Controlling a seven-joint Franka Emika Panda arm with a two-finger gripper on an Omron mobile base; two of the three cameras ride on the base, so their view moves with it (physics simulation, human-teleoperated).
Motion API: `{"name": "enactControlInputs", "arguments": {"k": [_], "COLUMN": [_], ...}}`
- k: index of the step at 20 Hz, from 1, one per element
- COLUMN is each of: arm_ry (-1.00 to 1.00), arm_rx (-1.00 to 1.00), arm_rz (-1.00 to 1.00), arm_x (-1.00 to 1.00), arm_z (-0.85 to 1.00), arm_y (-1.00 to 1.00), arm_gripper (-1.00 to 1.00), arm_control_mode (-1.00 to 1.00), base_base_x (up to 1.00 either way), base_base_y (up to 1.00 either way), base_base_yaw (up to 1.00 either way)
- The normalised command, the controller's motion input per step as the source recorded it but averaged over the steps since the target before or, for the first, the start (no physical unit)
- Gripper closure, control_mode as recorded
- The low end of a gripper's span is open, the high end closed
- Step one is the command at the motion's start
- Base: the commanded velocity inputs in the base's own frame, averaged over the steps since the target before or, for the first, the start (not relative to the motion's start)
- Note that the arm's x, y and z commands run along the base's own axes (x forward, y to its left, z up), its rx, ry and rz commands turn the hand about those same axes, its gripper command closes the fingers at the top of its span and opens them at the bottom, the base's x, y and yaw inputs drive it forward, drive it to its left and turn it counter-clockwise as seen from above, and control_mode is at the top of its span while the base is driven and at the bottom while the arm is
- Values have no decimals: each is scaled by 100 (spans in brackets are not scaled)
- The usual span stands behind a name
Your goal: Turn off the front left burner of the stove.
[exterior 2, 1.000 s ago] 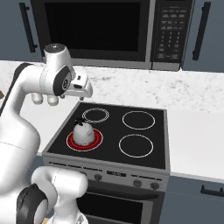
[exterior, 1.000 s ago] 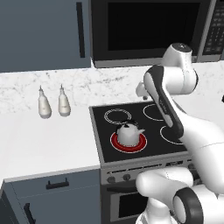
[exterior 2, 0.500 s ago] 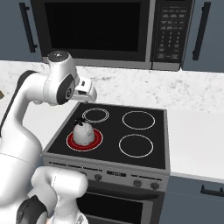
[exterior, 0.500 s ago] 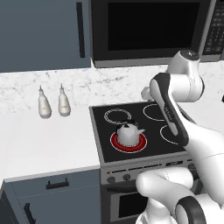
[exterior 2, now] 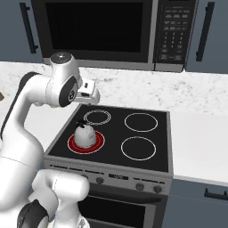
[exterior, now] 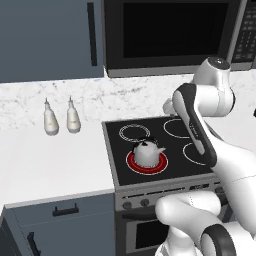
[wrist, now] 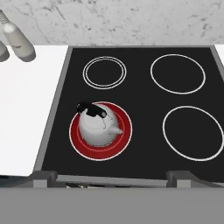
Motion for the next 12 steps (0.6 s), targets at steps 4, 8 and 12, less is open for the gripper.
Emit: {"name": "enactControlInputs", "arguments": {"k": [4,8,12], "arm_ry": [0,0,0], "arm_rx": [0,-1,-32], "arm_rz": [0,0,9], "arm_x": [0,-2,-44], "arm_z": [0,0,-42], "arm_y": [0,0,79], "arm_gripper": [-100,-100,-100], "arm_control_mode": [-100,-100,-100], "base_base_x": [0,0,0], "base_base_y": [0,0,0], "base_base_yaw": [0,0,0]}}
